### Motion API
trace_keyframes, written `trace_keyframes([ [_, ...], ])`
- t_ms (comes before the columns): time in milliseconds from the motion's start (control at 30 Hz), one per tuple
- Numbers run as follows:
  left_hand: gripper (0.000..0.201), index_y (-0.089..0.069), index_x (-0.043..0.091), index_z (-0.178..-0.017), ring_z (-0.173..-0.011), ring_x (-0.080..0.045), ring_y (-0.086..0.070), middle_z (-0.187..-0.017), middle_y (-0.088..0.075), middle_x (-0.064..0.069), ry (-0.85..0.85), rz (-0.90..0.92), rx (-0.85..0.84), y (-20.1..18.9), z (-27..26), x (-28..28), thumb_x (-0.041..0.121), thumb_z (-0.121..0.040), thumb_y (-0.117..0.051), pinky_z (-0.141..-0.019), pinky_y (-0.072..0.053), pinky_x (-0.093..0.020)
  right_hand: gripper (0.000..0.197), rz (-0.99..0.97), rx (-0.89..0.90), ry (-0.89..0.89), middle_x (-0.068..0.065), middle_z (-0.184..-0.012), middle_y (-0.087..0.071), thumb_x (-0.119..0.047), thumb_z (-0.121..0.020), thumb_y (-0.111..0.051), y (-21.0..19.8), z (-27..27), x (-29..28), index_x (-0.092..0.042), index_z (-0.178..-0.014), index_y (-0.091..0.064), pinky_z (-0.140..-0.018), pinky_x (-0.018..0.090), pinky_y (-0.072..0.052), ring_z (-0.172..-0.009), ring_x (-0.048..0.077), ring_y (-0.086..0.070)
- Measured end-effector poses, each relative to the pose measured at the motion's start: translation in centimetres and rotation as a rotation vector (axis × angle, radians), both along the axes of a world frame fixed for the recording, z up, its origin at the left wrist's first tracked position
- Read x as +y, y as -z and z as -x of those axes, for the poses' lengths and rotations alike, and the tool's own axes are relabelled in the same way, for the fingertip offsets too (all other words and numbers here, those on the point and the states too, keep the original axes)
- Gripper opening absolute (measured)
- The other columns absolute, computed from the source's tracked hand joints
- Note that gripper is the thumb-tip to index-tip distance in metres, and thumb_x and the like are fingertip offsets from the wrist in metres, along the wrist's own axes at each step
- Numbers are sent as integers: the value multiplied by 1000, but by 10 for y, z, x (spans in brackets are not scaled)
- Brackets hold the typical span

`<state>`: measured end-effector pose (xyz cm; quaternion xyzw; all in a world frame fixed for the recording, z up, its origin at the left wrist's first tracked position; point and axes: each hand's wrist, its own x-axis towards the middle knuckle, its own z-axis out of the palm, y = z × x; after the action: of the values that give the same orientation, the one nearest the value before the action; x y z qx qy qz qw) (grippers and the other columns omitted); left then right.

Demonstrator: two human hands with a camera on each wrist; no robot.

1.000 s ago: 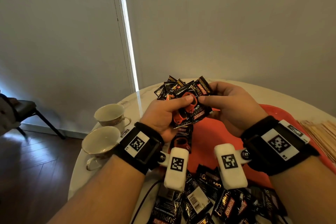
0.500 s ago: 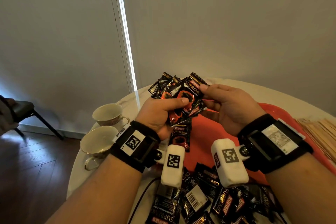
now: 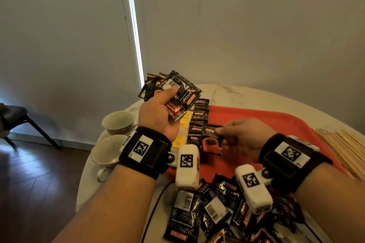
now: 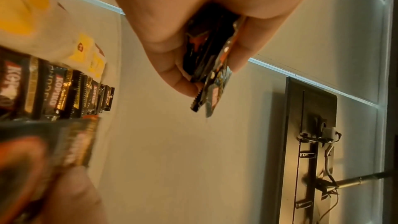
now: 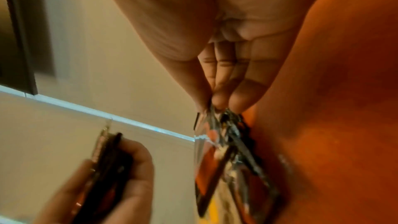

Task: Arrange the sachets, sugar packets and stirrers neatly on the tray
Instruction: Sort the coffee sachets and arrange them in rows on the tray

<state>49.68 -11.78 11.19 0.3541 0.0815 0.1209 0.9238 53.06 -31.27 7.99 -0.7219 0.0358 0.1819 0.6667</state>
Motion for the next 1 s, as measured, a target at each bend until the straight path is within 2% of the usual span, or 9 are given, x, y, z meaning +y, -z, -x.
trace_keyframes([
  [67, 9, -67, 6, -89, -79, -32, -77, -79, -77, -13, -12, 5, -12, -1, 1, 0, 1, -95, -63, -73, -60, -47, 17, 112, 14, -37, 11, -66, -68, -1, -82, -79, 0, -1, 3, 0, -93, -66, -53, 31, -57, -53, 18, -62],
  [167, 32, -73, 7, -68, -69, -29, -76, -72, -75, -11, 22, -4, -23, 0, 1, 2, 1, -97, -60, -75, -59, -48, 17, 173, 41, -98, 11, -67, -69, -3, -81, -81, -1, -1, 11, -3, -89, -66, -55, 32, -57, -55, 19, -63],
  [200, 33, -73, 7, -67, -70, -29, -76, -71, -75, -10, 22, 3, -31, -1, 2, 2, 1, -97, -60, -79, -59, -50, 17, 186, 48, -115, 12, -70, -70, -3, -81, -81, -1, -1, 14, -3, -88, -66, -58, 33, -58, -58, 20, -64],
  [333, 8, -66, 4, -90, -84, -33, -75, -76, -76, -12, 9, 13, -36, 0, 0, 7, 1, -96, -62, -99, -54, -58, 20, 245, 46, -152, 14, -79, -74, 1, -78, -82, 2, 1, 23, -5, -89, -67, -67, 36, -60, -69, 23, -69],
  [467, 6, -67, 4, -96, -88, -36, -76, -85, -77, -15, 26, 12, -27, 2, -1, 5, 0, -92, -66, -96, -56, -60, 27, 258, 11, -136, 14, -82, -76, 8, -75, -81, 3, -2, 27, -8, -87, -63, -74, 40, -62, -76, 27, -73],
  [600, 34, -65, -2, -120, -103, -43, -73, -109, -74, -23, 38, 12, -3, 4, -1, 3, 2, -86, -72, -97, -54, -64, 28, 250, -6, -141, 14, -81, -75, 9, -74, -81, 2, -3, 29, -8, -84, -62, -73, 41, -63, -77, 28, -74],
  [733, 35, -66, -1, -119, -106, -45, -72, -117, -73, -27, 43, 5, -7, 4, -1, 0, 1, -84, -73, -99, -53, -65, 26, 276, -2, -158, 14, -85, -77, 6, -75, -82, 3, -2, 30, -7, -86, -64, -70, 38, -63, -77, 26, -75],
  [900, 25, -70, -4, -108, -102, -43, -74, -110, -75, -24, 10, -59, 23, 5, -1, -3, 0, -84, -75, -99, -55, -62, 29, 261, 37, -155, 15, -85, -77, 0, -74, -86, 6, 0, 29, -6, -93, -65, -69, 36, -61, -76, 27, -73],
  [1000, 10, -69, -2, -97, -83, -33, -78, -89, -78, -17, 17, -119, 32, 4, 2, -8, -4, -88, -71, -84, -63, -50, 31, 194, -4, -97, 14, -84, -74, -10, -78, -86, 1, 2, 26, -3, -100, -66, -70, 38, -59, -73, 26, -68],
])
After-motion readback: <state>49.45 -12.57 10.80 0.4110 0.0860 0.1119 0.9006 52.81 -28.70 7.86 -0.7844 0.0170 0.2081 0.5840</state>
